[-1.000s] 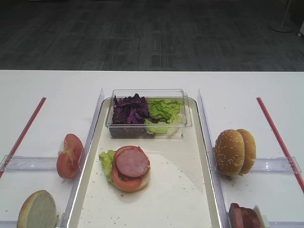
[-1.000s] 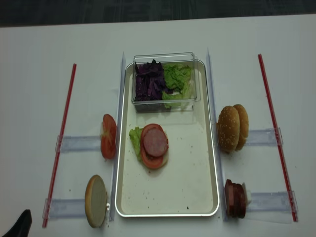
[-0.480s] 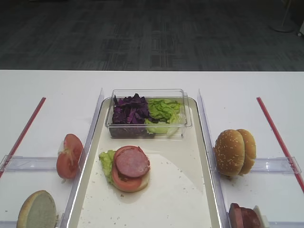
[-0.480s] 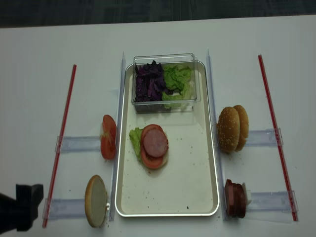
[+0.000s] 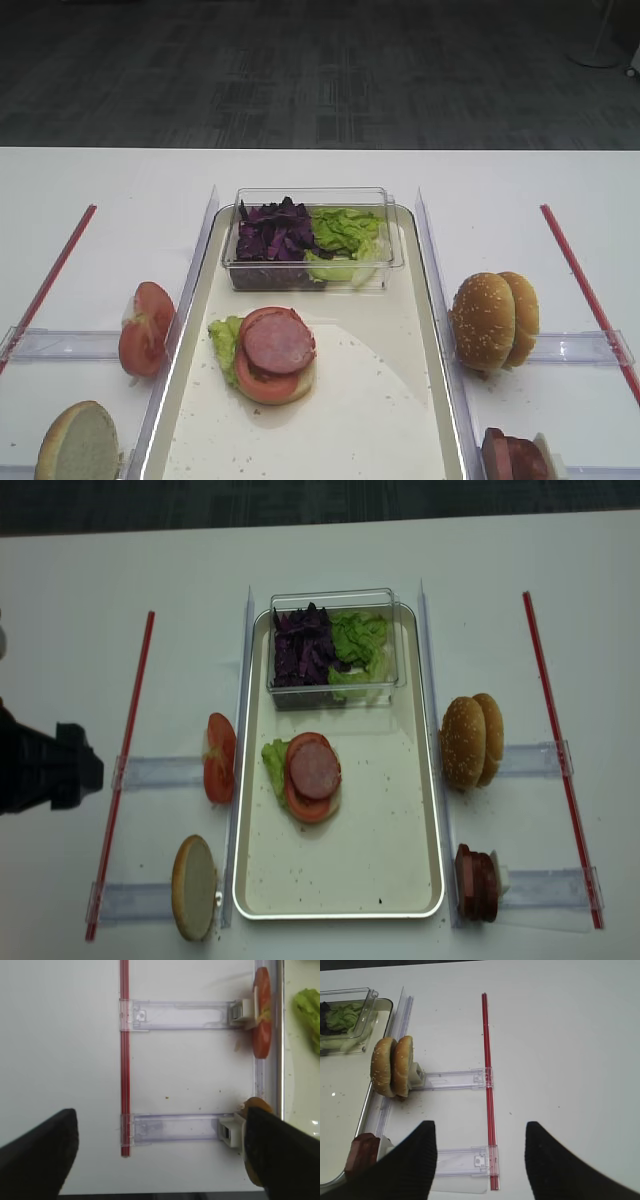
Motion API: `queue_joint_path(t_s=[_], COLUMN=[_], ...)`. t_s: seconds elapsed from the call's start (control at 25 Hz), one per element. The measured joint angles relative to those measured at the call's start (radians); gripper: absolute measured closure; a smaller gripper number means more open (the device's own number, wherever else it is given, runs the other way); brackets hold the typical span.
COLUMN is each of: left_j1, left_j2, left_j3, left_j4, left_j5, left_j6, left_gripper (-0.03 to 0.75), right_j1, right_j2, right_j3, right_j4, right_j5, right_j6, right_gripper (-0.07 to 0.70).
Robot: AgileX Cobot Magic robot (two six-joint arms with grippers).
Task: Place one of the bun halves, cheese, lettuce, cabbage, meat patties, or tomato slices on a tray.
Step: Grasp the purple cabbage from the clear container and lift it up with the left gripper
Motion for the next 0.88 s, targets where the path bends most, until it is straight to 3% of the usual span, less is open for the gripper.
queue_joint_path(t_s=[0.2,0.88], left_j1=[0.0,0.0], left_j2=[0.147,0.463], left_j3=[-0.087,-0.357], left_j4=[-0.001,-0.001], left_j5=[0.027,0.027], left_j6=[0.0,-0.018], left_gripper=[0.097,0.097], right_j1=[0.0,0.0], right_j2=[0.0,0.0], right_j3=[0.0,0.0], right_j4=[0.0,0.0], right_j5=[0.0,0.0], right_j6=[0.001,0.002], right_gripper=[0.204,0.204])
